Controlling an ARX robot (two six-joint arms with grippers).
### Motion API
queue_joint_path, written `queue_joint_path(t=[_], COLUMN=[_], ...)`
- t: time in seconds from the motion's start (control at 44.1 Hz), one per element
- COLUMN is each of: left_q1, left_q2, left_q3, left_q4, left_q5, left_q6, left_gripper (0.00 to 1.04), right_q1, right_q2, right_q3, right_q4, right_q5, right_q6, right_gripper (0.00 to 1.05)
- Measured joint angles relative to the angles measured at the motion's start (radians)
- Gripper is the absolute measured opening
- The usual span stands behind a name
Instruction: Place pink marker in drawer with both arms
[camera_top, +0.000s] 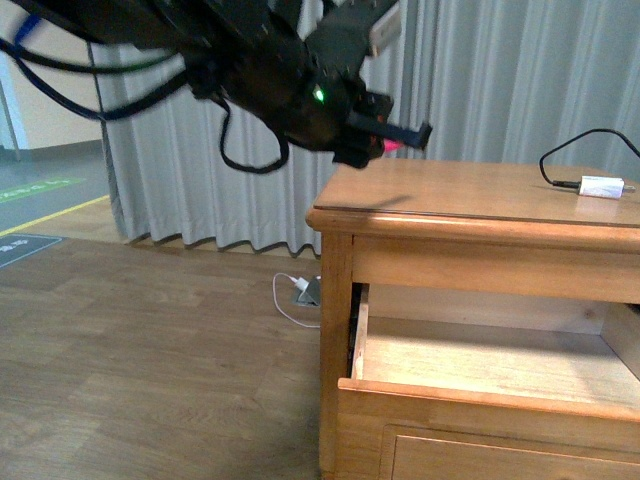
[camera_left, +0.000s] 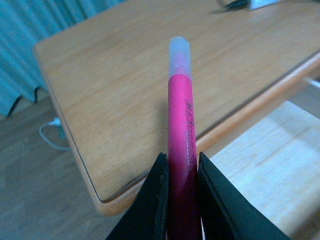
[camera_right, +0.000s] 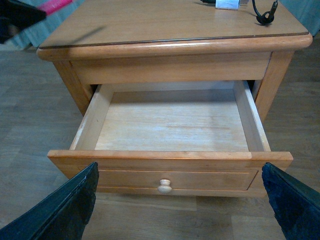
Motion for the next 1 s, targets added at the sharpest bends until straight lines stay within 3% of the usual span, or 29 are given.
queue_joint_path(t=[0.227,0.34,0.635,0.998], left_q1=[0.031,0.035,0.018,-0.047], left_q2=[-0.275,-0.329,-0.193,0.072], left_q3=[-0.201,-0.264,-0.354,-0.274], left_q4=[0.001,-0.005,0.087,0.143], left_q5=[0.284,0.340,0.283,0.181], left_q6=[0.123,0.173,0.208,0.105], left_gripper=[0.14,0.14,0.14,0.14], right_q1=[0.000,0.000,0.000,0.000], right_q2=[0.000,0.000,0.000,0.000], right_q3=[0.000,0.000,0.000,0.000], right_q4=[0.000,0.000,0.000,0.000], right_q5=[0.000,0.000,0.000,0.000], right_q6=[0.000,0.000,0.000,0.000], right_gripper=[0.96,0.96,0.96,0.96])
